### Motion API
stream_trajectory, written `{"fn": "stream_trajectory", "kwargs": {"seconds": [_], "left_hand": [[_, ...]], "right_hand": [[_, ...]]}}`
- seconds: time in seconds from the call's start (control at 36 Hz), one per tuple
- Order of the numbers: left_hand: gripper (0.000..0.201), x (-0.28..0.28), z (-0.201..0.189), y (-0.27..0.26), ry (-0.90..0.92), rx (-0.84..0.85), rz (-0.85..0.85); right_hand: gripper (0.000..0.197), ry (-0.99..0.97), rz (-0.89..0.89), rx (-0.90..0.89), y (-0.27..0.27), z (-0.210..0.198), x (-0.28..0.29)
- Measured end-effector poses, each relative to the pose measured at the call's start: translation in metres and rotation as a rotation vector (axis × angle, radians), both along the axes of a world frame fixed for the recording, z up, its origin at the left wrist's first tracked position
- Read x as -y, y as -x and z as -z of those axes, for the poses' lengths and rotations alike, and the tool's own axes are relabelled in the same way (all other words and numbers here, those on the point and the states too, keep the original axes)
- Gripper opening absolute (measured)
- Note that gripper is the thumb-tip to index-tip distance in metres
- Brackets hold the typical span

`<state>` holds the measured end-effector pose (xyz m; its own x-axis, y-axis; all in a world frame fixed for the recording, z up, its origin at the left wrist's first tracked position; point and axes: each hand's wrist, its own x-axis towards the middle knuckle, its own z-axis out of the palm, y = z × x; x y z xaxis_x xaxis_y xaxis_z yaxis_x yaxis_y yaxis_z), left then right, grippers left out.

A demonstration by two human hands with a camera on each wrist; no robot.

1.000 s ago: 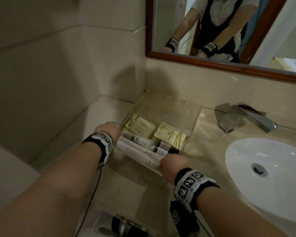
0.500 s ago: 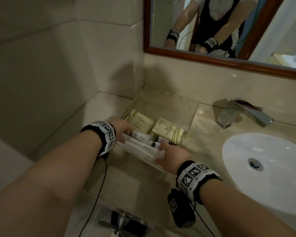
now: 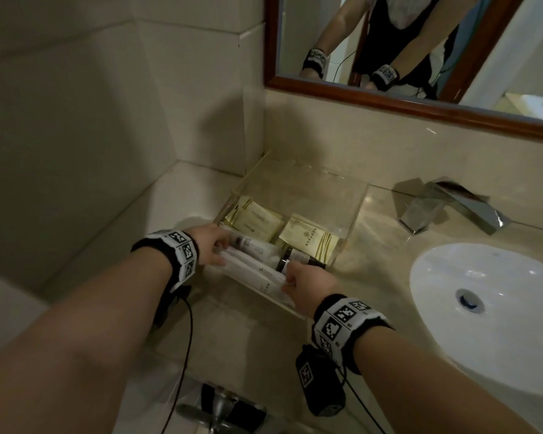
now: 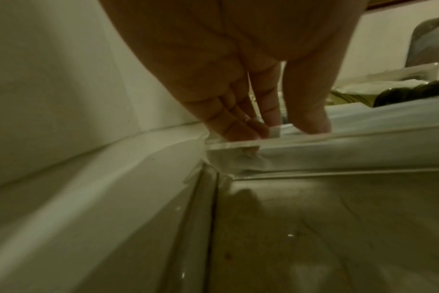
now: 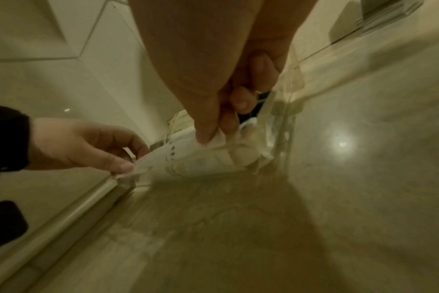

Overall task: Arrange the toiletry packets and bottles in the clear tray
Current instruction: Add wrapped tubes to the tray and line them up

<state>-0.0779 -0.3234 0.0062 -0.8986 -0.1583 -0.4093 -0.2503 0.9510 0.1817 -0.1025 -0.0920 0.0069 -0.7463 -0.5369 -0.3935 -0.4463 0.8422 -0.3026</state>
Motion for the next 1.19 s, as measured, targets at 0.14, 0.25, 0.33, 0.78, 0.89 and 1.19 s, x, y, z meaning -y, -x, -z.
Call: {"fn": "stream_trajectory", "kwargs": {"seconds": [0.14,0.25,0.33,0.78,0.89,1.19], "left_hand": [[0.045,-0.006,-0.006,0.006,0.008,0.041,-0.03],[0.047,-0.01,-0.005,0.006,0.018,0.079,-0.051],[0.045,-0.013,-0.008,0.007,0.017,0.079,-0.048],[0.047,-0.09,-0.025,0.076,-0.115,-0.019,-0.093],[0.037,-0.097,-0.018,0.087,-0.103,0.039,-0.14],[0.032,-0.101,-0.011,0.103,-0.055,0.11,-0.225]], "right_hand": [[0.026,-0.042,-0.081,-0.001,0.009,-0.005,-0.008],[0.026,-0.022,-0.077,-0.011,0.007,-0.002,-0.012],[0.027,-0.01,-0.11,-0.045,0.007,-0.003,-0.014],[0.052,0.005,-0.129,-0.191,0.062,-0.001,-0.028],[0.053,-0.073,-0.178,-0.144,0.066,0.002,-0.021],[0.045,-0.119,-0.193,-0.121,0.075,-0.002,-0.012]]}}
